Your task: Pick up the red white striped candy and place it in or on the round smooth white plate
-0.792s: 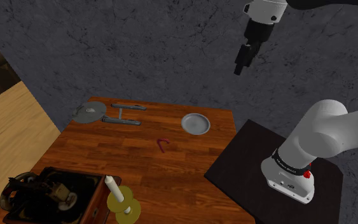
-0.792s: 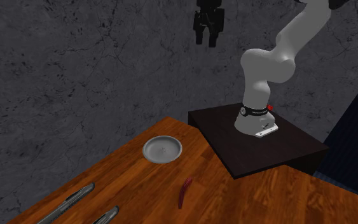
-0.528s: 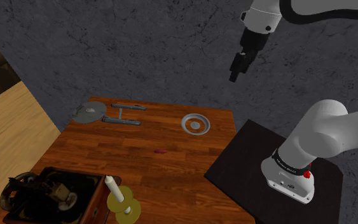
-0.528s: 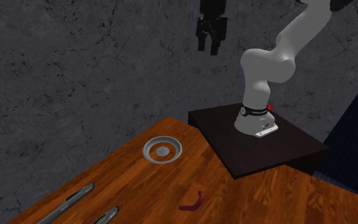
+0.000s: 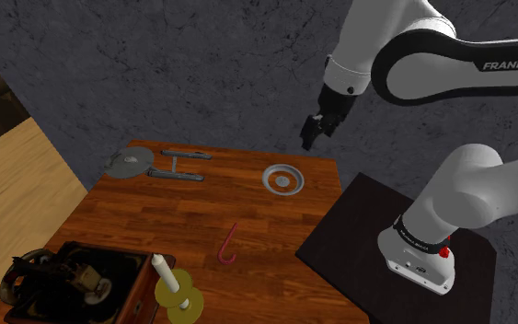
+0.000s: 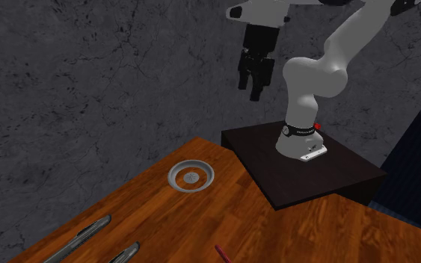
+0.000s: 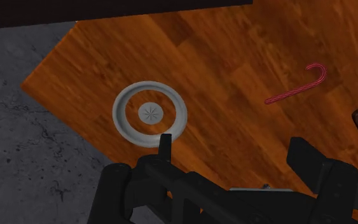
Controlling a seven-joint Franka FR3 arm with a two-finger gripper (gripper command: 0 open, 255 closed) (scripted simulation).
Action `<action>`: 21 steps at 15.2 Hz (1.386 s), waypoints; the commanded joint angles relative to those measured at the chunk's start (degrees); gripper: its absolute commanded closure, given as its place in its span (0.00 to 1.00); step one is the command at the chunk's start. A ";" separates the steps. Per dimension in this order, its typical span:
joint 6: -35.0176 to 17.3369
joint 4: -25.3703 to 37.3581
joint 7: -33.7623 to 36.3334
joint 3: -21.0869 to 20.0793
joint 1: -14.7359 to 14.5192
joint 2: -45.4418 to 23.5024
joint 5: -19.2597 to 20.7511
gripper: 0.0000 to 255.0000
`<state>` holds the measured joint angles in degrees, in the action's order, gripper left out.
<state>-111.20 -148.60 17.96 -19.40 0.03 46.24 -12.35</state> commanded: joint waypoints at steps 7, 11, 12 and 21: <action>-17.45 -2.09 17.36 -16.09 3.24 -10.59 -1.82 0.00; -25.46 0.06 28.20 -26.28 9.27 -18.78 1.87 0.00; -27.26 0.88 31.40 -29.26 11.53 -21.04 3.66 0.00; -36.37 13.67 60.35 -95.48 75.40 -31.21 22.94 0.00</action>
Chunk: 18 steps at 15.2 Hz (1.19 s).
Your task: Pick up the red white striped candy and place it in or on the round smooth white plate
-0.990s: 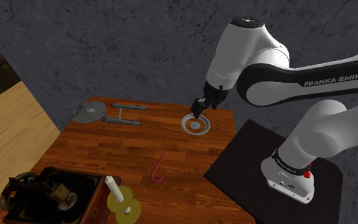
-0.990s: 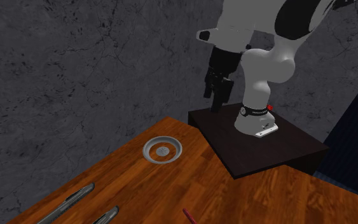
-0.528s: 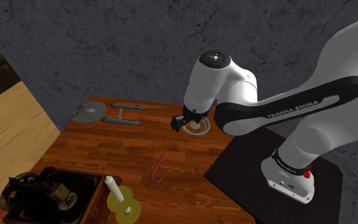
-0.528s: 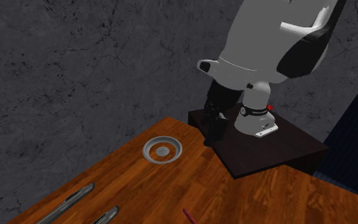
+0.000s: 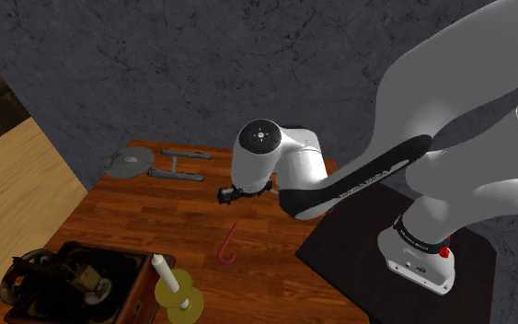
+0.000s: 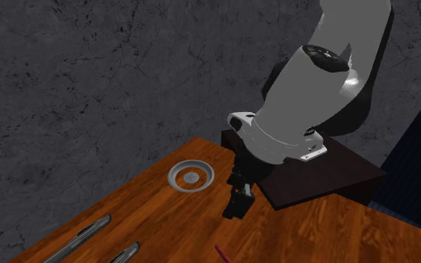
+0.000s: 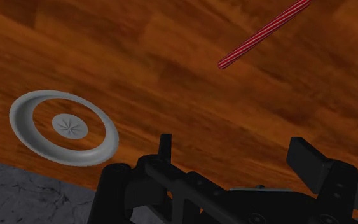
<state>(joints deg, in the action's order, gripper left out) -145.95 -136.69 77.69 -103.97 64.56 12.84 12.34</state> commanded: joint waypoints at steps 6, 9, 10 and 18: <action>-5.90 3.06 -5.27 -16.56 16.70 9.95 -11.57 0.00; -7.62 3.27 -6.54 -19.27 19.61 11.71 -13.36 0.00; -7.62 3.27 -6.54 -19.27 19.62 11.71 -13.36 0.00; -7.61 3.27 -6.53 -19.26 19.60 11.71 -13.35 1.00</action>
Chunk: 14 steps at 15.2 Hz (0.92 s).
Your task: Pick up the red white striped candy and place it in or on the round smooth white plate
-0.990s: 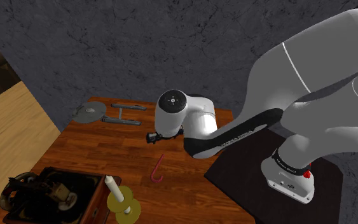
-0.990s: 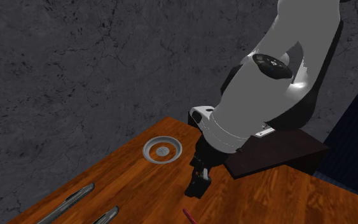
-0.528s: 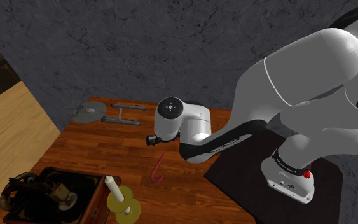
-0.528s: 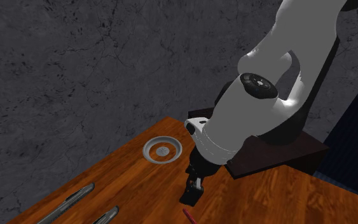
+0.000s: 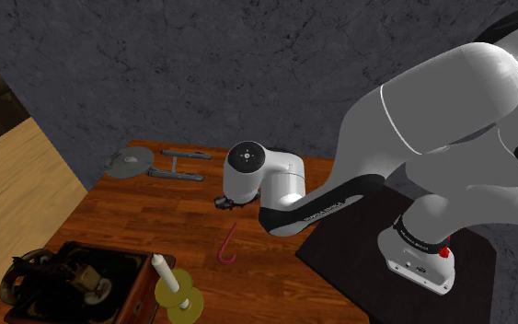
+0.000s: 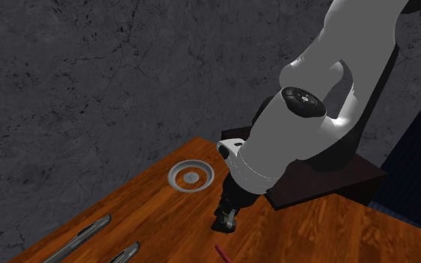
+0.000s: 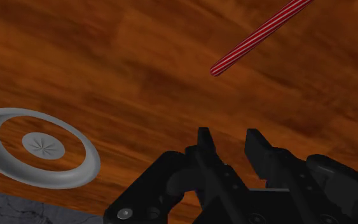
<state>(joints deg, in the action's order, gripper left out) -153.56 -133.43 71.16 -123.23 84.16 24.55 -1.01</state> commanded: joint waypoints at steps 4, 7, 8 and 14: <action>0.00 0.00 0.00 0.00 0.00 0.00 0.00 1.00; 0.00 0.00 0.00 0.00 0.00 0.00 0.00 1.00; 0.00 0.00 0.00 0.00 0.00 0.00 0.00 1.00; 0.87 4.80 -0.72 -24.96 26.41 1.09 -35.82 0.00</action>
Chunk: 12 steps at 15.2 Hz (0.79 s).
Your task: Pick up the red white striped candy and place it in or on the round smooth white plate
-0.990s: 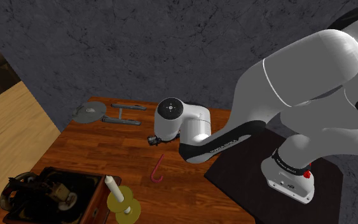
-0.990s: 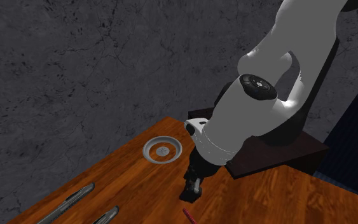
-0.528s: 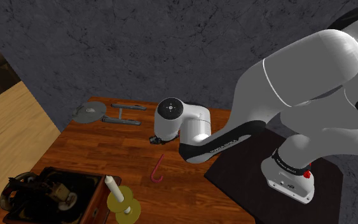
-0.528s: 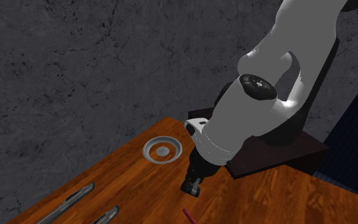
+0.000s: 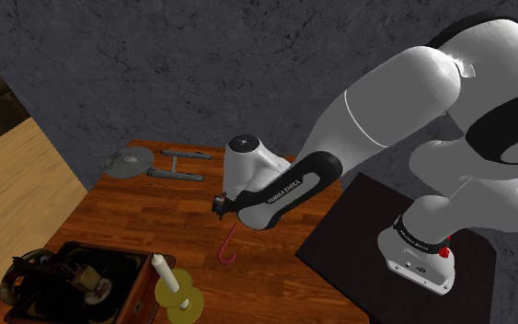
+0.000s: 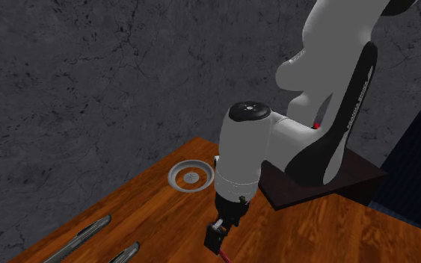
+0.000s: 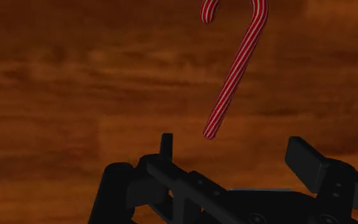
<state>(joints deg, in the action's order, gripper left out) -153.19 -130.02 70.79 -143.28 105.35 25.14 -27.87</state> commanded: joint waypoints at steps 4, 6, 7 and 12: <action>0.12 3.68 -2.74 -11.80 11.85 3.33 -21.76 0.00; -0.52 4.49 -3.75 -12.92 12.57 4.90 -23.21 0.00; -0.84 4.92 -4.24 -13.47 12.93 5.68 -23.91 0.00; -1.65 6.06 -5.45 -14.87 13.84 7.70 -25.62 0.00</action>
<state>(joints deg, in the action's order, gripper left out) -154.73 -124.00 65.46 -158.02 119.12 32.71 -53.31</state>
